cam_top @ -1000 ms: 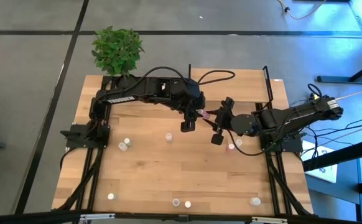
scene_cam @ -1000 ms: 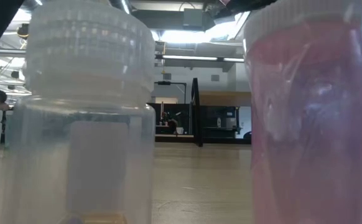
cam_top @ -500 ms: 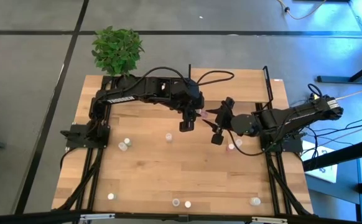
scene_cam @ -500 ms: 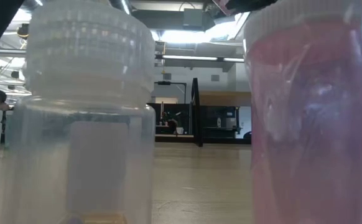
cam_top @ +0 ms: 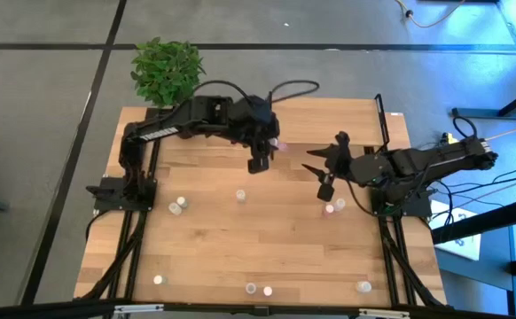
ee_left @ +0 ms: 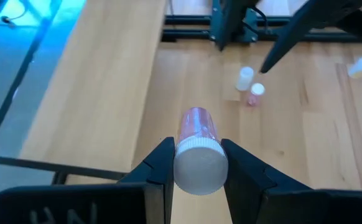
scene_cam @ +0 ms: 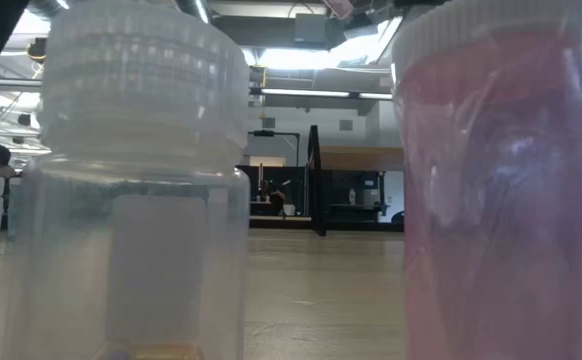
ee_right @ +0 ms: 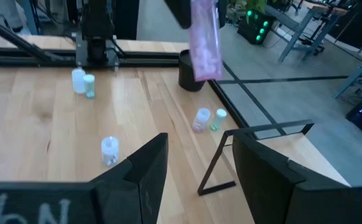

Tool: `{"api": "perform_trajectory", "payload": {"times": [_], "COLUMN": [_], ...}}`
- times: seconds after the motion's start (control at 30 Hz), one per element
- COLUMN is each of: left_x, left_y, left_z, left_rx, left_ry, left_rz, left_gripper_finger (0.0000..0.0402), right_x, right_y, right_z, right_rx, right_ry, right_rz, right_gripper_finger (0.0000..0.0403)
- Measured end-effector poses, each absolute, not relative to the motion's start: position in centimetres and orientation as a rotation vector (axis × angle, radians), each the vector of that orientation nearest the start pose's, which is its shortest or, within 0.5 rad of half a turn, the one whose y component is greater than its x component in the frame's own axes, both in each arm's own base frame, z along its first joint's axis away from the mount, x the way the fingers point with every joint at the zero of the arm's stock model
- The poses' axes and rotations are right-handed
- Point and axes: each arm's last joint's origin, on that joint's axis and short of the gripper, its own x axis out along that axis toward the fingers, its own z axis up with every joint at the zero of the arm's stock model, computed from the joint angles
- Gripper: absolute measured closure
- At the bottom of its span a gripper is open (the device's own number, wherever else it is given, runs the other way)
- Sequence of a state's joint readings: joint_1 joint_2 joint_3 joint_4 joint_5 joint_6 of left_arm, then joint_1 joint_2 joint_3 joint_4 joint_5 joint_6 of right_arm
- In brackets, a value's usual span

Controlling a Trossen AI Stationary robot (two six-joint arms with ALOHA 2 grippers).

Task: Pick and place medicine bottles onto shelf by color
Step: Move the top pink pill bottle to the center of the table

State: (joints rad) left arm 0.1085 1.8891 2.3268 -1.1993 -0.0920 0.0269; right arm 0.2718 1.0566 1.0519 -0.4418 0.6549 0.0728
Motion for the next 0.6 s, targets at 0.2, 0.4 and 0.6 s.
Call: {"api": "perform_trajectory", "payload": {"times": [0.2, 0.4, 0.6], "left_x": [35.6, 35.4, 35.7], "left_y": [6.5, 9.1, 10.8], "left_z": [45.3, 45.0, 44.2], "left_rx": [-0.009, -0.051, -0.073], "left_ry": [0.742, 0.747, 0.774], "left_rz": [0.232, 0.267, 0.299], "left_gripper_finger": [0.0314, 0.0314, 0.0314], "right_x": [20.3, 19.8, 19.8], "right_y": [3.8, 3.7, 3.7], "right_z": [35.6, 35.8, 35.8], "right_rx": [-0.132, -0.135, -0.134], "right_ry": [0.394, 0.400, 0.399], "right_rz": [-0.390, -0.390, -0.390], "right_gripper_finger": [0.0220, 0.0221, 0.0221]}}
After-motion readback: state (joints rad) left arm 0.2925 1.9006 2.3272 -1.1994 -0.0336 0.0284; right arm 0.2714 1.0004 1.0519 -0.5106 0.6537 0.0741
